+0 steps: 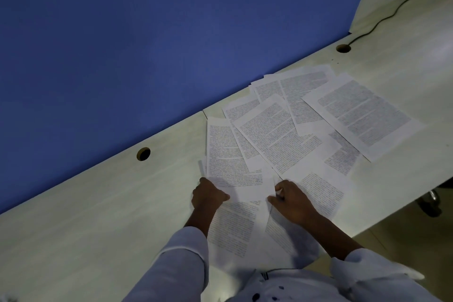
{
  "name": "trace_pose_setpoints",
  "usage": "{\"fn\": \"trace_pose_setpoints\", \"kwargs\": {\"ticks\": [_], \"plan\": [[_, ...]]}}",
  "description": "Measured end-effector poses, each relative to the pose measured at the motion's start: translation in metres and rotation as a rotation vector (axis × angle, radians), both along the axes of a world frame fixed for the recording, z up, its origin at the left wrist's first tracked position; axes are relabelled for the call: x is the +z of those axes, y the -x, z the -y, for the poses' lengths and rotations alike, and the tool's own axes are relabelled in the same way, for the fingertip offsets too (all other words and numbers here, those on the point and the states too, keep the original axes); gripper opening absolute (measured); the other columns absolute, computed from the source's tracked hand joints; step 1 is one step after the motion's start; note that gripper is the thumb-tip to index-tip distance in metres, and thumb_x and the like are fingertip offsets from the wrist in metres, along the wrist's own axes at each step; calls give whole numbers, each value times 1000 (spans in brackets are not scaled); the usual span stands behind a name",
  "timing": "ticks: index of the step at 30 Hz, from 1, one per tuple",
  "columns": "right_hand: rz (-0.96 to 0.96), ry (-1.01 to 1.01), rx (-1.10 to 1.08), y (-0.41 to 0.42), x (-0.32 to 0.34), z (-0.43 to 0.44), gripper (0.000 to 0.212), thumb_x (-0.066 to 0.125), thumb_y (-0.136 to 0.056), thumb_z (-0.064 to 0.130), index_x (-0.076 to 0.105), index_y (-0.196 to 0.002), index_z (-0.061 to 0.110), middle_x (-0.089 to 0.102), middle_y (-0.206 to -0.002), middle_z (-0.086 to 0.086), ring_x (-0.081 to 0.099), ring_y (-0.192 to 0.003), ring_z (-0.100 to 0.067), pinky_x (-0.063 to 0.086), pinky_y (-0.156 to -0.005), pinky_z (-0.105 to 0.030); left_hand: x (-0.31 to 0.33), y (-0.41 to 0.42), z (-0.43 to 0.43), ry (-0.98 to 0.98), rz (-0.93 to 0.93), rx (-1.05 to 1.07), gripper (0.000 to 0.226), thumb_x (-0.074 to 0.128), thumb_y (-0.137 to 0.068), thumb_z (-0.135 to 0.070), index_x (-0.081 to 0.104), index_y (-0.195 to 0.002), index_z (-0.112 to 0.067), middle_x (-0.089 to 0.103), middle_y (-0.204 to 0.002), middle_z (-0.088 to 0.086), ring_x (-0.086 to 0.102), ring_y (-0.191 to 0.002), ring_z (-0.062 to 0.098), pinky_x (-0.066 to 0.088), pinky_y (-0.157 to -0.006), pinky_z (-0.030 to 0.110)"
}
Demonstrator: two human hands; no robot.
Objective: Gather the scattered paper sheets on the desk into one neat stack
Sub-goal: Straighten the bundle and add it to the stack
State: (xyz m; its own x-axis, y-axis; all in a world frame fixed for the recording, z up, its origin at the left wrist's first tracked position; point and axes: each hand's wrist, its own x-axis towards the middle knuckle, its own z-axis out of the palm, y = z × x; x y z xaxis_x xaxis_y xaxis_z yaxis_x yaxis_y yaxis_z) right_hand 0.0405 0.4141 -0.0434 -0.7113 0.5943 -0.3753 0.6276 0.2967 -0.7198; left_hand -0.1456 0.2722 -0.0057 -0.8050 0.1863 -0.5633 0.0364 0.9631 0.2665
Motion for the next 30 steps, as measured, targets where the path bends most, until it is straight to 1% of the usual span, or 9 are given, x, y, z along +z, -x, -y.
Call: {"fn": "trace_pose_setpoints", "kwargs": {"ticks": [6, 8, 12, 15, 18, 20, 23, 26, 30], "plan": [[10, 29, 11, 1, -7, -4, 24, 70, -84, 32, 48, -75, 26, 53, -84, 5, 54, -75, -9, 45, -67, -23, -2, 11, 14, -216, 109, 53, 54, 84, -69, -36, 69, -115, -13, 71, -115, 6, 67, -102, 24, 54, -87, 31], [13, 35, 6, 0, -8, -4, 20, 69, -84, 35, 52, -80, 25, 56, -87, 3, 56, -77, -10, 48, -71, -28, -1, 19, 20, -305, 168, 115, 55, 83, -68, -40, 71, -114, -14, 71, -114, 6, 68, -99, 22, 55, -90, 32], [16, 31, -22, 2, -5, -2, 20, 68, -86, 34, 52, -81, 23, 54, -84, 6, 54, -74, -5, 44, -68, -23, 7, 28, 25, -467, 281, 167, 43, 79, -78, -30, 69, -115, -10, 71, -111, 5, 68, -93, 20, 55, -83, 29], [18, 16, -38, 2, 0, 1, 22, 68, -87, 32, 51, -79, 21, 52, -79, 8, 53, -70, -4, 41, -64, -19, 12, 24, 26, -512, 429, 131, 46, 73, -85, -30, 64, -124, -8, 69, -118, 8, 67, -100, 21, 53, -88, 30], [5, 57, -84, -1, -2, 3, 24, 69, -87, 34, 54, -94, 16, 59, -82, 3, 57, -75, -9, 47, -71, -24, 8, 16, 30, -459, 370, -18, 44, 65, -92, -24, 57, -132, -7, 63, -128, 9, 62, -109, 23, 48, -95, 29], [-32, 136, -165, -3, -2, 2, 31, 69, -88, 32, 50, -107, 18, 62, -80, 0, 60, -77, -11, 50, -76, -29, 9, 15, 38, -510, 327, -21, 40, 63, -93, -20, 57, -131, -7, 63, -129, 10, 62, -106, 21, 47, -91, 26], [-42, 189, -238, -2, 0, 2, 34, 69, -88, 31, 49, -112, 17, 63, -82, -2, 61, -77, -17, 53, -81, -39, 17, 25, 62, -587, 285, 46, 38, 61, -94, -16, 58, -131, -7, 63, -127, 11, 61, -102, 20, 46, -87, 25], [0, 180, -253, 4, 3, 4, 33, 68, -87, 39, 50, -104, 17, 63, -83, -1, 62, -77, -17, 53, -75, -36, 30, 41, 97, -660, 268, 136, 40, 63, -93, -16, 57, -132, -6, 63, -126, 10, 62, -103, 21, 47, -90, 28], [6, 224, -200, 25, 30, 22, 44, 60, -84, 59, 53, -73, 18, 54, -64, 2, 55, -60, -12, 45, -61, -27, 50, 51, 148, -774, 287, 227, 38, 63, -93, -18, 58, -130, -10, 66, -121, 7, 65, -99, 17, 51, -86, 28]]}}
